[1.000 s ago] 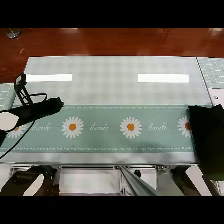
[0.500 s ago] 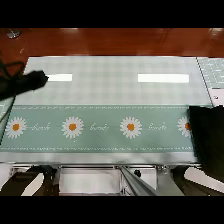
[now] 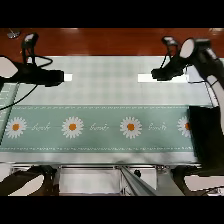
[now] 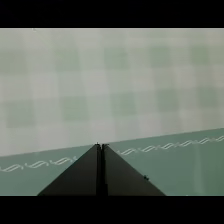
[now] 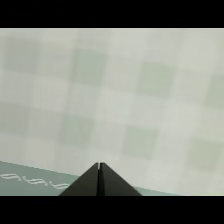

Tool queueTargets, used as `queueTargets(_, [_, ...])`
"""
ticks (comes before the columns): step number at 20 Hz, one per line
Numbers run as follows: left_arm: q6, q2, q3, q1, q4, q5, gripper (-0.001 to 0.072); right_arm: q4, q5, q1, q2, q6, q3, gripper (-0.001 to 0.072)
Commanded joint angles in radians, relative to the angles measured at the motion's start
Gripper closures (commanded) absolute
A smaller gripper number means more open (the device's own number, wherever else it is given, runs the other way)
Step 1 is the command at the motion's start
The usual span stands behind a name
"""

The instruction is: Fold the shirts.

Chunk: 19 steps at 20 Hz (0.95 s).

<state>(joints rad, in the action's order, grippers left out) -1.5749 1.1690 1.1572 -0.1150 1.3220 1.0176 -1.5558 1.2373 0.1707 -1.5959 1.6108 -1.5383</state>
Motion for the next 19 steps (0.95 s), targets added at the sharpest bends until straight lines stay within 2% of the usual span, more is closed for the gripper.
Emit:
queueTargets(1, [-0.004,0.071,-0.008,0.022,0.078,0.064,0.0681,-0.156,-0.029,0.045,-0.026,0.123,0.076,0.0684])
queueTargets(5, [-0.005,0.069,-0.008,0.027,0.077,0.106,0.0681,-0.168,-0.023,0.030,0.000,0.124,0.076,0.0685])
queueTargets(19, [-0.005,0.072,-0.008,0.027,0.077,0.098,0.0681,-0.167,-0.026,0.030,-0.001,0.124,0.076,0.0684])
